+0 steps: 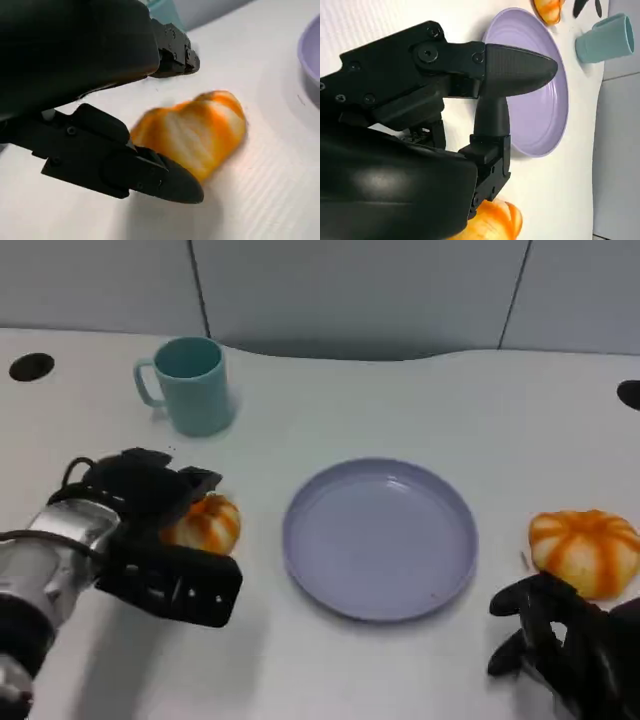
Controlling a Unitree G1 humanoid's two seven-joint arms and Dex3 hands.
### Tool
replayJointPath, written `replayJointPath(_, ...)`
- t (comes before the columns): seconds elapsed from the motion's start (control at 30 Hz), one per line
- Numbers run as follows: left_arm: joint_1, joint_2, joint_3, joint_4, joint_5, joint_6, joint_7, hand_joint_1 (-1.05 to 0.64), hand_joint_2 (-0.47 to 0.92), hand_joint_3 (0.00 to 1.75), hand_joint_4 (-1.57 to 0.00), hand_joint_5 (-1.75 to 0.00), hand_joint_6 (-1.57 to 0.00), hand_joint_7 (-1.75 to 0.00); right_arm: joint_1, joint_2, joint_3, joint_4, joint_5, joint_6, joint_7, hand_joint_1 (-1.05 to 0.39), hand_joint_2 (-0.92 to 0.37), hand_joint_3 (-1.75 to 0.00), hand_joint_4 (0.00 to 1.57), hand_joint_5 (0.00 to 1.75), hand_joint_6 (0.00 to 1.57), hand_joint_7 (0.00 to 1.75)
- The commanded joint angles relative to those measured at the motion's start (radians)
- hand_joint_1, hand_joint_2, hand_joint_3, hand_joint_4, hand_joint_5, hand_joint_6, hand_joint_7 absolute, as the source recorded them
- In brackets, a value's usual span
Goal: Grasp the bread from the table and place it into the plate.
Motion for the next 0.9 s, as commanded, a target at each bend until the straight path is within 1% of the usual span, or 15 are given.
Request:
replayJointPath(0.03, -0.049, 0.005, -0.032, 0.06, -0.033, -0.004, 0.045, -0.87, 0.92, 0.06, -0.03, -0.02, -0.09, 0.0, 0.009, -0.01, -0.005, -0.01, 0.006, 0.002, 0.0, -0.31, -0.92, -0.6, 0.49, 1.75, 0.38, 1.64)
replayJointPath(0.13, -0.068, -0.009, -0.052, 0.104, -0.053, 0.0, 0.044, -0.87, 0.92, 0.06, -0.04, -0.02, -0.09, 0.0, 0.011, -0.011, -0.002, -0.014, 0.0, 0.002, -0.004, -0.31, -0.92, -0.6, 0.49, 1.75, 0.38, 1.64)
replayJointPath(0.23, -0.114, -0.11, -0.07, 0.273, -0.072, 0.044, 0.052, -0.86, 0.91, 0.04, -0.07, -0.04, -0.13, -0.02, 0.024, -0.017, -0.006, -0.025, 0.007, -0.007, 0.009, -0.3, -0.92, -0.63, 0.49, 1.75, 0.38, 1.64)
replayJointPath(0.37, -0.137, -0.152, -0.087, 0.36, -0.099, 0.066, 0.083, -0.81, 0.91, 0.02, -0.1, -0.05, -0.16, -0.02, 0.029, -0.017, -0.008, -0.033, 0.004, -0.002, 0.008, -0.3, -0.92, -0.63, 0.48, 1.75, 0.37, 1.64)
replayJointPath(0.4, -0.138, -0.158, -0.086, 0.372, -0.108, 0.071, 0.089, -0.72, 0.87, 0.01, -0.19, -0.09, -0.24, -0.05, 0.029, -0.016, -0.009, -0.034, 0.006, 0.001, 0.007, -0.31, -0.92, -0.62, 0.48, 1.75, 0.37, 1.64)
replayJointPath(0.47, -0.14, -0.169, -0.084, 0.391, -0.127, 0.091, 0.09, -0.63, 0.84, 0.0, -0.26, -0.13, -0.33, -0.07, 0.03, -0.017, -0.009, -0.033, 0.005, -0.003, 0.007, -0.31, -0.92, -0.62, 0.5, 1.75, 0.37, 1.65)
replayJointPath(0.57, -0.143, -0.172, -0.093, 0.4, -0.14, 0.098, 0.09, -0.59, 0.83, 0.0, -0.29, -0.14, -0.37, -0.07, 0.03, -0.017, -0.009, -0.032, 0.003, -0.006, 0.008, -0.31, -0.92, -0.61, 0.51, 1.75, 0.37, 1.65)
replayJointPath(0.6, -0.139, -0.172, -0.086, 0.403, -0.155, 0.093, 0.091, -0.58, 0.82, 0.0, -0.32, -0.15, -0.42, -0.08, 0.033, -0.013, -0.009, -0.037, 0.003, -0.003, 0.002, -0.31, -0.92, -0.61, 0.51, 1.75, 0.37, 1.65)
replayJointPath(0.63, -0.133, -0.169, -0.083, 0.403, -0.166, 0.085, 0.107, -0.55, 0.81, 0.0, -0.35, -0.25, -0.51, -0.13, 0.035, -0.01, -0.011, -0.04, 0.007, 0.001, 0.001, -0.32, -0.92, -0.6, 0.51, 1.75, 0.37, 1.65)
replayJointPath(0.67, -0.128, -0.168, -0.083, 0.404, -0.173, 0.079, 0.12, -0.52, 0.8, 0.0, -0.29, -0.7, -0.51, -0.44, 0.036, -0.007, -0.012, -0.042, 0.011, 0.003, 0.0, -0.32, -0.92, -0.6, 0.51, 1.75, 0.37, 1.65)
replayJointPath(0.7, -0.126, -0.167, -0.084, 0.405, -0.178, 0.075, 0.13, -0.5, 0.8, 0.0, -0.2, -1.09, -0.41, -0.83, 0.036, -0.006, -0.013, -0.043, 0.013, 0.004, 0.0, -0.32, -0.92, -0.6, 0.51, 1.75, 0.37, 1.65)
replayJointPath(0.73, -0.119, -0.163, -0.082, 0.403, -0.183, 0.058, 0.173, -0.49, 0.8, 0.0, -0.17, -1.22, -0.36, -0.99, 0.036, -0.008, -0.013, -0.044, 0.013, 0.007, 0.001, -0.32, -0.92, -0.6, 0.51, 1.75, 0.37, 1.65)
replayJointPath(0.77, -0.112, -0.16, -0.083, 0.401, -0.186, 0.045, 0.216, -0.39, 0.8, 0.0, -0.28, -1.48, -0.36, -1.34, 0.037, -0.008, -0.012, -0.044, 0.013, 0.008, 0.001, -0.32, -0.92, -0.6, 0.51, 1.75, 0.37, 1.65)
replayJointPath(0.8, -0.108, -0.158, -0.085, 0.401, -0.189, 0.035, 0.247, -0.28, 0.8, 0.0, -0.42, -1.64, -0.39, -1.58, 0.037, -0.009, -0.012, -0.045, 0.013, 0.009, 0.001, -0.32, -0.92, -0.6, 0.51, 1.75, 0.37, 1.65)
replayJointPath(0.9, -0.093, -0.149, -0.097, 0.401, -0.183, -0.007, 0.376, -0.16, 0.88, 0.04, -0.75, -1.73, -0.52, -1.73, 0.036, -0.012, -0.011, -0.048, 0.01, 0.014, 0.0, -0.32, -0.92, -0.61, 0.49, 1.75, 0.36, 1.65)
